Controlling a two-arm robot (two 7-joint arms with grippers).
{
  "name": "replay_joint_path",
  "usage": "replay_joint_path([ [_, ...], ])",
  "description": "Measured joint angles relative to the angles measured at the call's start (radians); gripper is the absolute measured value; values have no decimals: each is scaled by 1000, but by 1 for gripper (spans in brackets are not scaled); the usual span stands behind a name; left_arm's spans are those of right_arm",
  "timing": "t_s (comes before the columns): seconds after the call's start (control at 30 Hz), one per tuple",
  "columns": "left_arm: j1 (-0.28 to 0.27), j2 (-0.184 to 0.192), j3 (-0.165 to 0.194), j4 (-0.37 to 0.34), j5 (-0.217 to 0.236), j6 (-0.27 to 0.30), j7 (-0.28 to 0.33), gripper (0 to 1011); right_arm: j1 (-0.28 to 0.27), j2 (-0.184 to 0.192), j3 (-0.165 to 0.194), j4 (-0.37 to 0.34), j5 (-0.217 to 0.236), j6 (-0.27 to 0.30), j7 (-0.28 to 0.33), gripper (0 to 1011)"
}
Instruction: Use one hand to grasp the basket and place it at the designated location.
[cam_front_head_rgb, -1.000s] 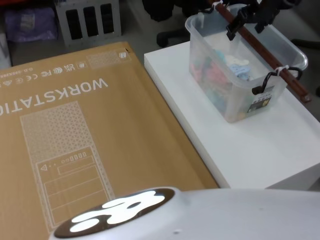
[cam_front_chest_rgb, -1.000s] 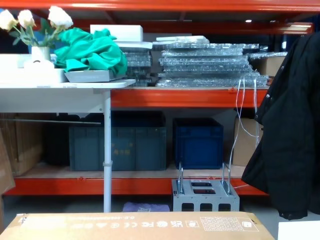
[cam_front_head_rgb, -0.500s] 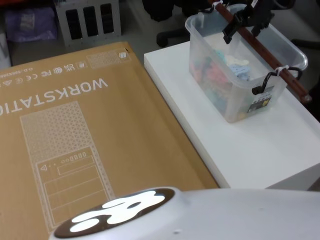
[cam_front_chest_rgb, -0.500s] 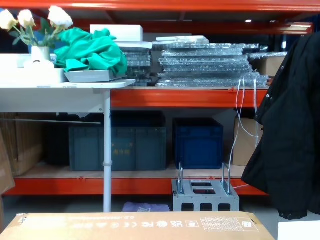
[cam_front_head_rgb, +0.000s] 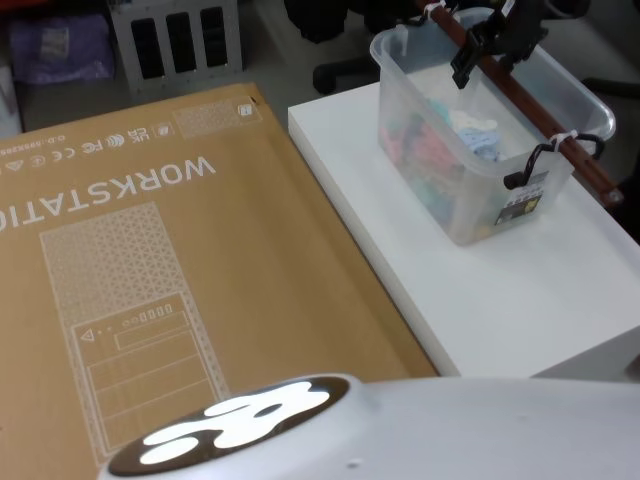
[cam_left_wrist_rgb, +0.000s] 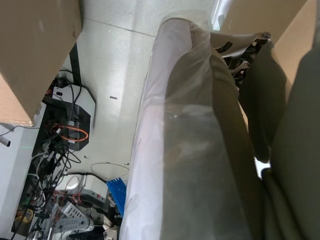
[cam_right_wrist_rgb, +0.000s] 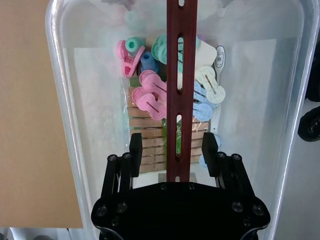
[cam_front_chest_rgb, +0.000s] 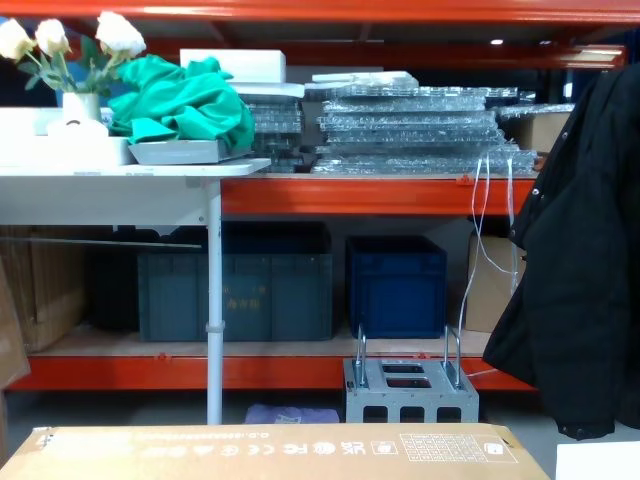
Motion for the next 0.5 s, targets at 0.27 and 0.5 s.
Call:
replay_joint_path([
  [0.27,0,0,0,0,0,0,0,0,1,4,-2,1,7,-1,-4,502],
  [0.5,0,0,0,0,0,0,0,0,1,8,-2,0,11,-1,-7,263],
])
